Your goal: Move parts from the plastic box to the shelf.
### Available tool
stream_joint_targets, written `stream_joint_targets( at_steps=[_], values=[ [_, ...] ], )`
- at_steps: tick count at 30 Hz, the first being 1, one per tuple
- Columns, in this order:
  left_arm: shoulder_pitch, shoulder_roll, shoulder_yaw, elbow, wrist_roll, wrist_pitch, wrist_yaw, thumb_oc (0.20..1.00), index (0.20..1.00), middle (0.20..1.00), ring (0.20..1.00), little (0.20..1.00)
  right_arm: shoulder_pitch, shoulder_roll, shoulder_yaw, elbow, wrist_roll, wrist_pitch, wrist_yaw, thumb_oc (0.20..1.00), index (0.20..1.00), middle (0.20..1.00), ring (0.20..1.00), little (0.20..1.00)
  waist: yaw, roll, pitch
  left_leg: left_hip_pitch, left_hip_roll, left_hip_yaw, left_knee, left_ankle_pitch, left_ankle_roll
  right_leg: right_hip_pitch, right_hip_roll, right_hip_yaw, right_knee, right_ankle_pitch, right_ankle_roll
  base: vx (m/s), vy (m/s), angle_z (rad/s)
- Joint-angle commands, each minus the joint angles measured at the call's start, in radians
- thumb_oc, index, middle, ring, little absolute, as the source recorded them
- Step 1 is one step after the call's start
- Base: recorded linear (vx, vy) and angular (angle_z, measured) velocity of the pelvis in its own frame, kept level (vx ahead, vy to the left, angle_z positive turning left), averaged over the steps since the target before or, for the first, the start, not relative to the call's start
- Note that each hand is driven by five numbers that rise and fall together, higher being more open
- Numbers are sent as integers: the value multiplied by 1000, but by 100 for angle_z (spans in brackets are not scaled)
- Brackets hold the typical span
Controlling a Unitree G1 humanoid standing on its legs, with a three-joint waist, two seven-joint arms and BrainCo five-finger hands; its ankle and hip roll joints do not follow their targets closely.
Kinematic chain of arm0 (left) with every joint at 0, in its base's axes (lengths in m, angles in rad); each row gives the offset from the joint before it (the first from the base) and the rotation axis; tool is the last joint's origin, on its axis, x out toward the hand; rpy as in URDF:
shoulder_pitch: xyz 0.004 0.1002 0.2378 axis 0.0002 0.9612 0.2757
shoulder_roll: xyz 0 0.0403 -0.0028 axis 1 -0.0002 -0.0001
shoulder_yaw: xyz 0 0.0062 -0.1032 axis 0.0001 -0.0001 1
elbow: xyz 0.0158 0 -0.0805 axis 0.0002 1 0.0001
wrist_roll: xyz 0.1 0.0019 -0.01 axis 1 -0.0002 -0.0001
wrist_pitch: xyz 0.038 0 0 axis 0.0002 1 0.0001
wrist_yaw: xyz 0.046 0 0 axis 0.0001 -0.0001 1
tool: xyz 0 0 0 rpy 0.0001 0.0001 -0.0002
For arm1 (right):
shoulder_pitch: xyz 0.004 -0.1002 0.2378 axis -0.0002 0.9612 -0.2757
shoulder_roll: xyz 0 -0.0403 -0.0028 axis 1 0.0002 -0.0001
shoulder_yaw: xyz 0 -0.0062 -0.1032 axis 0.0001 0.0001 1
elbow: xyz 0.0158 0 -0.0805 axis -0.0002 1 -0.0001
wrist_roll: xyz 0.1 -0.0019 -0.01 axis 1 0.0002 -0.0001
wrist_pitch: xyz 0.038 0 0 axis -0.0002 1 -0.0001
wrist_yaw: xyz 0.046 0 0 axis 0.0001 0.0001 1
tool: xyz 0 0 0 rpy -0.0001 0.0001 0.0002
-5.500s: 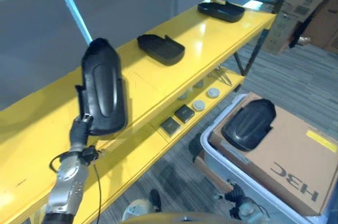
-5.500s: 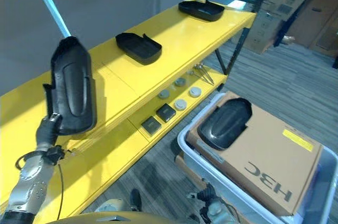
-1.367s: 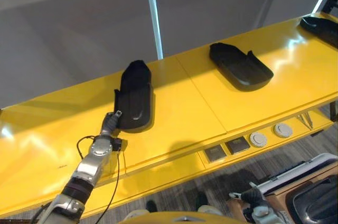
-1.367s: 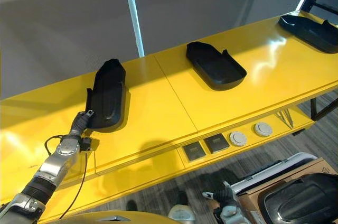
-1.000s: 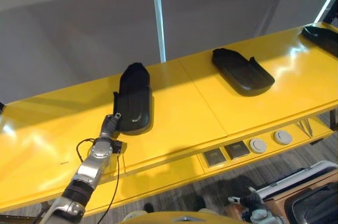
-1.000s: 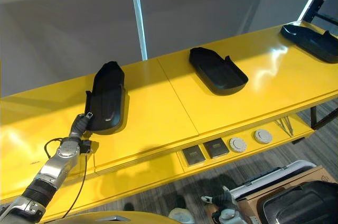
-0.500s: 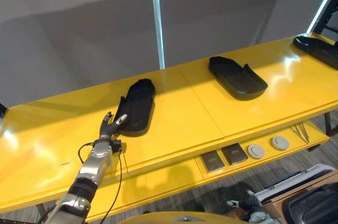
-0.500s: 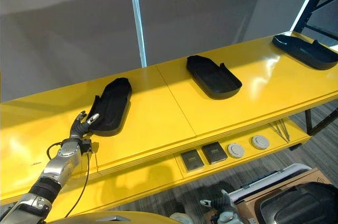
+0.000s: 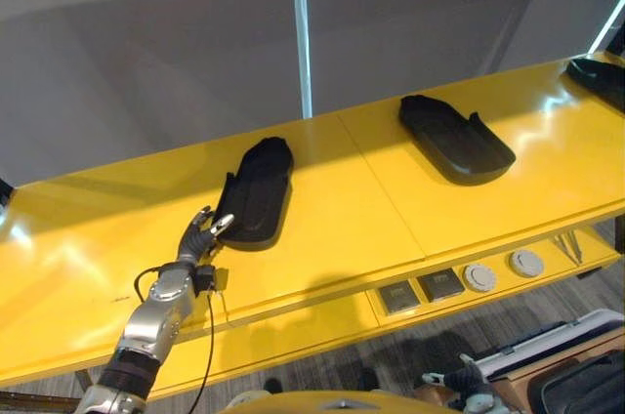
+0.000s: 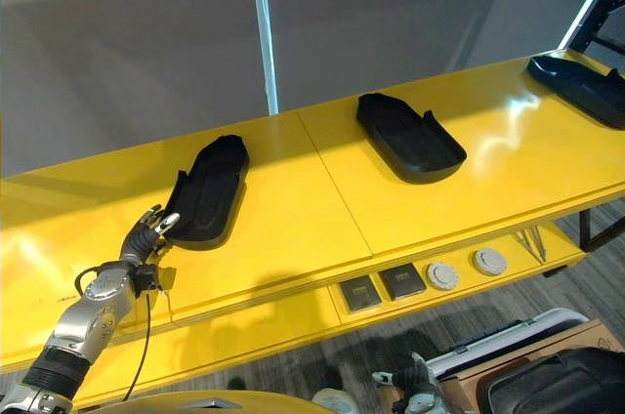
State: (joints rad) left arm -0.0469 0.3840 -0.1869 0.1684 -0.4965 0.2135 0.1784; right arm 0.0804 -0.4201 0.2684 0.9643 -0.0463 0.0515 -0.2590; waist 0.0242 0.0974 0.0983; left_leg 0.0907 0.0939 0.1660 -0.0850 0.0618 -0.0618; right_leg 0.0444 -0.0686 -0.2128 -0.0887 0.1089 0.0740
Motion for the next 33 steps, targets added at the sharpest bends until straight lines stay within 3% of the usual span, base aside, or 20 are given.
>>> stream_joint_targets(
  at_steps=[1, 5, 10, 23, 28, 33],
  values=[
    [44, 25, -30, 55, -38, 77, -54, 1000, 1000, 1000, 1000, 1000, -63, 35, 39, -6, -29, -25, 49, 1000, 1000, 1000, 1000, 1000, -4, -48, 46, -31, 2, -47, -2, 17, -4, 39, -53, -24, 1, -21, 52, 0, 0, 0],
    [42, 40, -38, 27, -13, 65, -113, 1000, 1000, 1000, 1000, 1000, -70, 22, 49, -19, -47, -26, 56, 1000, 1000, 1000, 1000, 1000, -2, -50, 45, -29, 3, -46, -2, 18, -4, 40, -53, -25, 1, -20, 52, 0, 0, 0],
    [18, 64, -75, -48, 8, 105, -186, 1000, 1000, 1000, 1000, 1000, -84, 0, 65, -44, -66, -29, 63, 1000, 1000, 1000, 1000, 1000, -4, -53, 38, -26, 6, -40, -2, 20, -5, 41, -53, -22, 1, -17, 54, 0, 0, 0],
    [-60, 39, -145, 7, 6, 87, -262, 1000, 1000, 1000, 1000, 1000, -107, -6, 86, -51, -74, -21, 75, 1000, 1000, 1000, 1000, 1000, -24, -64, 17, -15, 13, -21, -2, 13, -3, 38, -47, -7, 1, -17, 56, 0, 0, 0],
    [-93, 32, -183, 19, 26, 85, -352, 1000, 1000, 1000, 1000, 1000, -112, -8, 94, -41, -90, -29, 79, 1000, 1000, 1000, 1000, 1000, -36, -66, 12, -11, 16, -10, -2, 12, -2, 34, -44, 2, 1, -16, 55, 0, 0, 0],
    [-131, 35, -251, -8, 56, 141, -494, 1000, 1000, 1000, 1000, 1000, -118, -11, 105, -36, -97, -38, 80, 1000, 1000, 1000, 1000, 1000, -51, -62, 8, -7, 19, 2, -2, 12, 0, 32, -44, 11, 1, -15, 58, 6, 7, -4]
  ],
)
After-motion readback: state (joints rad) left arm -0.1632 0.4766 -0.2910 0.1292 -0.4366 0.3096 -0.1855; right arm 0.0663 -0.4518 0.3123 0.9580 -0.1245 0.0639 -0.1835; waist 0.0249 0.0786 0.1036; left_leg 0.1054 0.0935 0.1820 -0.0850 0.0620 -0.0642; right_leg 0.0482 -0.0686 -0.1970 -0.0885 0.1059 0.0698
